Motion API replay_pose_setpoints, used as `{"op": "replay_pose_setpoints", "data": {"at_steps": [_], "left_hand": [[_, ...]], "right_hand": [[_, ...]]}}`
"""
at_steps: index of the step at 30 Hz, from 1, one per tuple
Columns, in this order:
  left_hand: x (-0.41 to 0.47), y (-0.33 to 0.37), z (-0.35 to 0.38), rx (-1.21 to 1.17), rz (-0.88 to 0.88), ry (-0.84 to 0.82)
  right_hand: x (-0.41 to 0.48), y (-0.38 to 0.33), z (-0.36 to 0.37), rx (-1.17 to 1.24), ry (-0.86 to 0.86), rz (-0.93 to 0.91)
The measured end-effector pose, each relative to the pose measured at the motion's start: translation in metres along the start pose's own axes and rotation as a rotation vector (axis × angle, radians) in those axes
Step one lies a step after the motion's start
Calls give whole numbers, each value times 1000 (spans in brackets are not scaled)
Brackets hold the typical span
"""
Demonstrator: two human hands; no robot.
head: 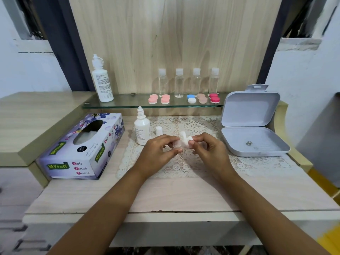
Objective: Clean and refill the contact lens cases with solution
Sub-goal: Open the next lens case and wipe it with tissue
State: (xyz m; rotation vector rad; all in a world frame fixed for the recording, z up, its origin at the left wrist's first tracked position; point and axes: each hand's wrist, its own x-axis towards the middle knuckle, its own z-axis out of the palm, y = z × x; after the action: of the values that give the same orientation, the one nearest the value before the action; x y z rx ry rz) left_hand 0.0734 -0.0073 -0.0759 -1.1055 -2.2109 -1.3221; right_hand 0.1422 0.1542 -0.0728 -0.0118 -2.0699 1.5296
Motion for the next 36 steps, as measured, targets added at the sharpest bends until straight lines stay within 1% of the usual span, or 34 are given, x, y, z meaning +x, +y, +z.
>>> {"op": "replay_pose_setpoints", "data": {"at_steps": [3, 6, 9, 12, 15, 18, 24, 27, 29, 32, 33, 36], "left_hand": [[-1, 0, 1, -2, 9, -11], [-1, -1, 1, -1, 30, -18], [-1, 0, 0, -6, 32, -28], [-2, 1, 0, -12, 34, -37], [-2, 1, -1, -19, 24, -46], [-1, 1, -1, -12, 31, -48], [-2, -1, 0, -7, 17, -69], [-2, 0, 0, 5, 21, -75], [-2, 0, 0, 11, 36, -73], [-3, 3, 0, -24, 34, -71], [-3, 4, 0, -28, 35, -72], [-3, 3, 1, 4, 47, -87]], "right_hand": [[2, -1, -1, -7, 60, 10], [1, 2, 1, -95, 34, -30], [1, 9, 5, -281, 63, -240], [5, 14, 6, -391, 111, -429], [6, 13, 6, -440, 107, -514], [2, 14, 8, -475, 43, -580], [-2, 11, 9, -600, 23, -602], [-2, 11, 11, -608, 4, -593], [0, 13, 11, -596, 38, -561], [5, 15, 9, -619, 151, -520], [6, 15, 9, -618, 156, -516], [2, 12, 12, -602, 90, -543]]}}
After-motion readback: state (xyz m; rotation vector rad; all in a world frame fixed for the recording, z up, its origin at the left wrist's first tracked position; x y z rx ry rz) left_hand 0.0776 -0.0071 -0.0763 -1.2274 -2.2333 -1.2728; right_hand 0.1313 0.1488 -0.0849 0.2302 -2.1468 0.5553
